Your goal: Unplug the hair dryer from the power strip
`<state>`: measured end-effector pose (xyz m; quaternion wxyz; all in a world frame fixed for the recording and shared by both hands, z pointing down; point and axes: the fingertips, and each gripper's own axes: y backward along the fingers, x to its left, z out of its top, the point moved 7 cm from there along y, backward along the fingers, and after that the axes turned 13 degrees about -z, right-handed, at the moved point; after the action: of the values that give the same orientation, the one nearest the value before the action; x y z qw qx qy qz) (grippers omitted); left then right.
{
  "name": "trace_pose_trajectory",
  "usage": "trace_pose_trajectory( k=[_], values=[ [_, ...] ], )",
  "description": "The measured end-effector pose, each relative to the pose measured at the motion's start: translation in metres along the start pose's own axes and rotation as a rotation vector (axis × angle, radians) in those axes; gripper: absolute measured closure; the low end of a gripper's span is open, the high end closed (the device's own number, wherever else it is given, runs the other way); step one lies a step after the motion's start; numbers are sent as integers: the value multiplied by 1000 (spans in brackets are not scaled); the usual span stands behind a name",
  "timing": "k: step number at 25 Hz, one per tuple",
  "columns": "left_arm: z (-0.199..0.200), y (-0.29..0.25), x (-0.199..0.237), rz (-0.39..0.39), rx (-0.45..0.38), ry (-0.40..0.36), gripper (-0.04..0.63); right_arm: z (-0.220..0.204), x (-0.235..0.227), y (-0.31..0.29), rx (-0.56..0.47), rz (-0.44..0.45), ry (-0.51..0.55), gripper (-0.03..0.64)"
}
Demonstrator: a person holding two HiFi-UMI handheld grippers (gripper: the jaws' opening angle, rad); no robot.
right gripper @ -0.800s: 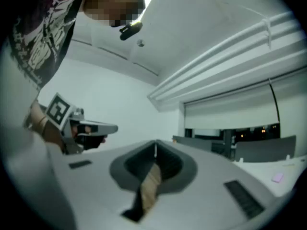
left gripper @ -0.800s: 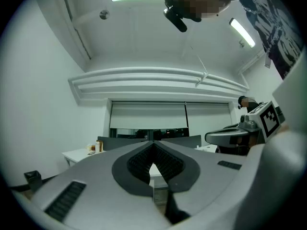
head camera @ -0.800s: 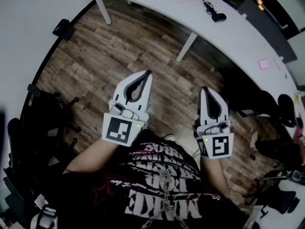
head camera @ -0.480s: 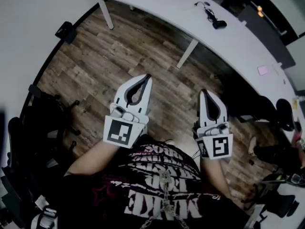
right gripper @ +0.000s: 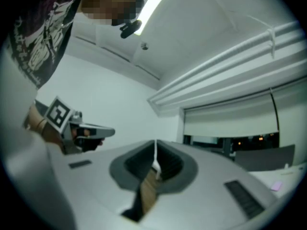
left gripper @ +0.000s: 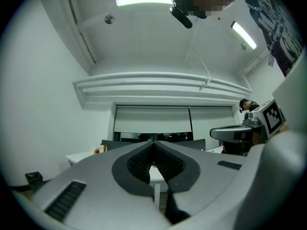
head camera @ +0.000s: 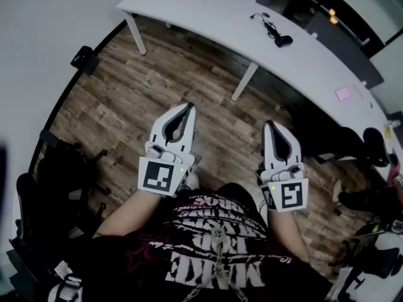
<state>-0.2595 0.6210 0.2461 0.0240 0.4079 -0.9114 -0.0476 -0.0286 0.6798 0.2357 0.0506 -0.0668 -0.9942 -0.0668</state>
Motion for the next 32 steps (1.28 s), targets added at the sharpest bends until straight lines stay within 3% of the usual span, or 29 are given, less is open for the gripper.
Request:
trace_pose_trajectory(
  k=[4,13,32],
  values=[
    [-6,-9,1,-20,-9,20,569,-7,-7,6,44,-40,5,581],
    [-32,-41,-1,-36,65,49,569,-32,-47,-5,93,-108,-52,581],
    [-51,-106,28,38,88,69,569,-60,-91,-73,154,-10,-63,581]
  ],
)
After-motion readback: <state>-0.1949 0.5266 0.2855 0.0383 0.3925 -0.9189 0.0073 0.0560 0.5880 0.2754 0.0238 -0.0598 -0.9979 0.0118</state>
